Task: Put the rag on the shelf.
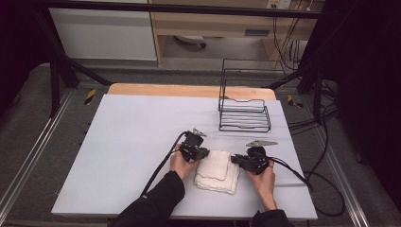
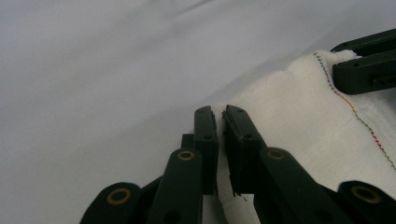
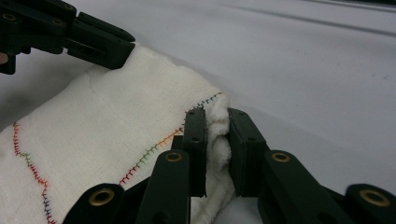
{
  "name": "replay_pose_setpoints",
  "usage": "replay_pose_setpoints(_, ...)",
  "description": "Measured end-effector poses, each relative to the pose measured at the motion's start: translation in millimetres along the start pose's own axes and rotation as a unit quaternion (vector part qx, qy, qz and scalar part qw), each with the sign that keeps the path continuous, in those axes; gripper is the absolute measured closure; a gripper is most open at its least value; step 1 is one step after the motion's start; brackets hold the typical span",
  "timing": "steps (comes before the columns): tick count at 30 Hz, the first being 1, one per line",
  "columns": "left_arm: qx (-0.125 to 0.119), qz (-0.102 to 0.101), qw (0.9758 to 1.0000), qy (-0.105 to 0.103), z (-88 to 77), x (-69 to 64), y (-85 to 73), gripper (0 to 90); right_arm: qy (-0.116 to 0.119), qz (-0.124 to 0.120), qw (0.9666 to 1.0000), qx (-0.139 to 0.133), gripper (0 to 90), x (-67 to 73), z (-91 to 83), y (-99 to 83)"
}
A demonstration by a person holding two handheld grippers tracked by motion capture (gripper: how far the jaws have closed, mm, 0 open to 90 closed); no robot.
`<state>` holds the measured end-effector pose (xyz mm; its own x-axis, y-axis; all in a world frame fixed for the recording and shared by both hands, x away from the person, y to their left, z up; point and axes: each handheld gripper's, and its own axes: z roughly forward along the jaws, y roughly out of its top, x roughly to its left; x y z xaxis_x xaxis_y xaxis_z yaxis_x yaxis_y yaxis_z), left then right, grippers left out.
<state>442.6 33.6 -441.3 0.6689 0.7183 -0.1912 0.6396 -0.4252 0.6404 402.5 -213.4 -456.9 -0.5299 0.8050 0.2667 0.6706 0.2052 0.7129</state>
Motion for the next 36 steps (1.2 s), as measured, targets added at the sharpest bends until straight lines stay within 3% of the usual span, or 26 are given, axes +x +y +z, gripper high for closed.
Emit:
replay_pose_setpoints(14,-0.046,-0.004,0.9989,-0.009,-11.7,3.0,-4.9,84.7,-0.003,0.004,0.9999,-0.013,80.3,2.3,-4.8,0.6)
replay_pose_setpoints(24,-0.083,0.000,0.9965,-0.016,-25.4,2.8,-7.8,84.7,0.001,-0.010,0.9992,-0.039,80.6,7.9,-13.9,4.0)
replay_pose_setpoints(36,-0.110,0.007,0.9935,-0.030,-42.2,-1.5,-8.9,84.6,0.009,-0.014,0.9978,-0.064,80.6,12.9,-26.6,6.3)
